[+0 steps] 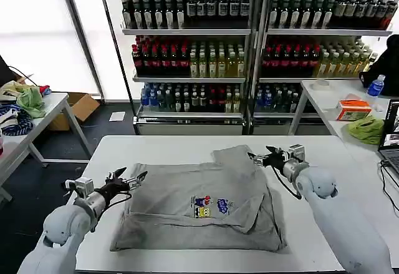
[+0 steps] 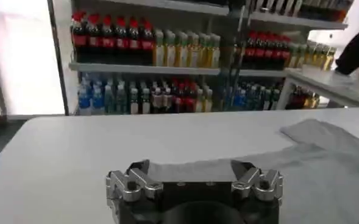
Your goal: Fold and organize the clothes.
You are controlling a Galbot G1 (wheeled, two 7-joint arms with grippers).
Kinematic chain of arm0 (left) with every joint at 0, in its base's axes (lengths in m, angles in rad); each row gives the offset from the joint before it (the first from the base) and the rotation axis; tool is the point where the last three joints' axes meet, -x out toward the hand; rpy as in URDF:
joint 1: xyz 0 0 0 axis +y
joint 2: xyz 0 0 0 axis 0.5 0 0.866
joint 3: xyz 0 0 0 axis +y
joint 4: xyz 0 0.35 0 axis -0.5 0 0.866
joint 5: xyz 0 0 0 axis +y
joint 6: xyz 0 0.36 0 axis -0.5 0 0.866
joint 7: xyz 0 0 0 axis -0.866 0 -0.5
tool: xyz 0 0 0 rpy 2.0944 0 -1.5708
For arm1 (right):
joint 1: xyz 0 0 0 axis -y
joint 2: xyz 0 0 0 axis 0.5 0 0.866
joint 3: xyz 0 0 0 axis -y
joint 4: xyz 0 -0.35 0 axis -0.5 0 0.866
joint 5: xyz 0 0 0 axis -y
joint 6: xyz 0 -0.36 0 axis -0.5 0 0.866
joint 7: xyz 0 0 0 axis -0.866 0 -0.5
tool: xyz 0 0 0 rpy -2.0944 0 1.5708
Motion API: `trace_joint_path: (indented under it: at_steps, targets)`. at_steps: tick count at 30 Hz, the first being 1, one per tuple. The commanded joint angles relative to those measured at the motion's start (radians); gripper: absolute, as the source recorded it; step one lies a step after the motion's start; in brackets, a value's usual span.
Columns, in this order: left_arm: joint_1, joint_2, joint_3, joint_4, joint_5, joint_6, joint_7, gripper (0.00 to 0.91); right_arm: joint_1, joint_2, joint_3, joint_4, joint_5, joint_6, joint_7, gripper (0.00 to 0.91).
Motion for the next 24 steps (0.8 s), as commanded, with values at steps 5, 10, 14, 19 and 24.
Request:
trace_joint_path:
  at_steps: [5,10,14,19,24]
  targets:
    - [-0.199,0.038,0.128,0.279,0.075,-0.041,0.059,0.907,0.146,0.068,-0.096,-0.223,0.015,0.008,-0.001,0.907]
    - [-0.205,0.016,0.141,0.295,0.083,-0.039,0.058,0.907,0.153,0.104,-0.093,-0.298,0.032,-0.008,0.0,0.907]
    - [-0.214,0.007,0.151,0.321,0.132,-0.063,0.08,0.907,0.173,0.119,-0.103,-0.343,0.065,-0.015,-0.005,0.907]
    - [-0.232,0.004,0.162,0.346,0.135,-0.066,0.088,0.907,0.191,0.13,-0.129,-0.374,0.089,-0.024,-0.008,0.907]
    - [-0.252,0.004,0.168,0.369,0.135,-0.066,0.092,0.907,0.204,0.154,-0.138,-0.406,0.08,-0.025,0.005,0.907]
